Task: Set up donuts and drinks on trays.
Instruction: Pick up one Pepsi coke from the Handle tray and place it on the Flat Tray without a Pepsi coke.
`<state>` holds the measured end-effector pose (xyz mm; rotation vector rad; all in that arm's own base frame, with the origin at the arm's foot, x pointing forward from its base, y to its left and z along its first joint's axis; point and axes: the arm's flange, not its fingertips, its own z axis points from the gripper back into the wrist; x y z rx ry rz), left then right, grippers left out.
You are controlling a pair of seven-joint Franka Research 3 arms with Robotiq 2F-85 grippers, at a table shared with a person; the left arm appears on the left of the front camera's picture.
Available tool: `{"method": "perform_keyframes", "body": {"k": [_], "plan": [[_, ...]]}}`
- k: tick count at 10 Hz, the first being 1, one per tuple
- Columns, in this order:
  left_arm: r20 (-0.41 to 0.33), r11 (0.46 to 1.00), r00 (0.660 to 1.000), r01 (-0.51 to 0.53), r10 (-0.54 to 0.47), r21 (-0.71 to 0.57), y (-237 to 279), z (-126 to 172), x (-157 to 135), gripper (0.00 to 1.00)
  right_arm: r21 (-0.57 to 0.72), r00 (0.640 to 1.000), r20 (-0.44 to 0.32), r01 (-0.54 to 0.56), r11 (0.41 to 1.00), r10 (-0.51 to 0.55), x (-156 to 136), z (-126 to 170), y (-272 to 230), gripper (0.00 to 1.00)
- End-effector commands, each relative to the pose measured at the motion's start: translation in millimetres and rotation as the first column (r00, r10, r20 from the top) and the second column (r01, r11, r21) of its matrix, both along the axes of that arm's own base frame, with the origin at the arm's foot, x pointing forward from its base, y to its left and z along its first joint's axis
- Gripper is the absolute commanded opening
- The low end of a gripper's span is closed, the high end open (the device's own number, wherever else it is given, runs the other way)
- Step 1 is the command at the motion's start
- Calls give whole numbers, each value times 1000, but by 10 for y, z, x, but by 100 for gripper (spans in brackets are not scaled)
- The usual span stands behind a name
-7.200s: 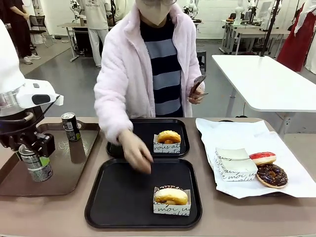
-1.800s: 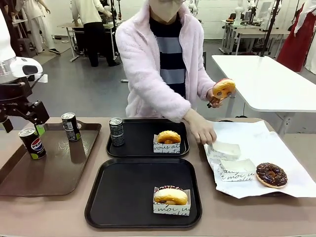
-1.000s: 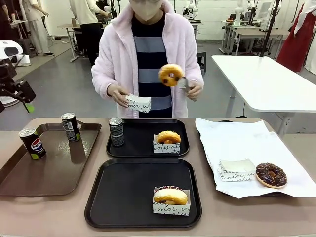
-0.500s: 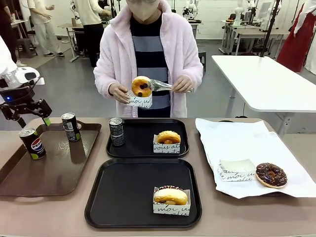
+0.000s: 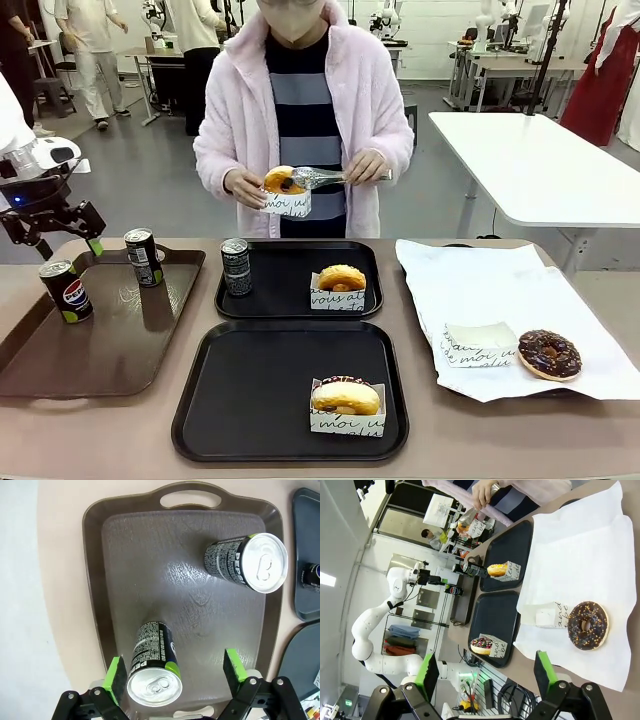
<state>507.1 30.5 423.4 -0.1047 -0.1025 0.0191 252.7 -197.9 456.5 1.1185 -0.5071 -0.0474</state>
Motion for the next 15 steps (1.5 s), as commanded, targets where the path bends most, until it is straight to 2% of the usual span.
{"method": "perform_keyframes", "body": {"k": [1,2,5,7,10,14,15], "plan": [[8,1000,1000,2,-2,2,13,-9,2,100,6,1000,6,-7,1000,7,-4,10,-13,100],[0,1000,1000,0,0,0,0,0,0,100,6,1000,6,-7,1000,7,-4,10,-13,100],[-42,992,999,-18,23,124,11,-117,-44,100,6,1000,6,-7,1000,7,-4,10,-13,100],[-97,993,995,-3,14,115,60,-171,-112,100,6,1000,6,-7,1000,7,-4,10,-13,100],[-129,996,991,-9,20,91,68,-288,-88,100,6,1000,6,-7,1000,7,-4,10,-13,100],[-92,996,996,-3,11,87,31,-372,-61,100,6,1000,6,-7,1000,7,-4,10,-13,100],[-85,996,996,9,-1,89,30,-383,-72,60,6,1000,6,-7,1000,7,-4,10,-13,100]]}}
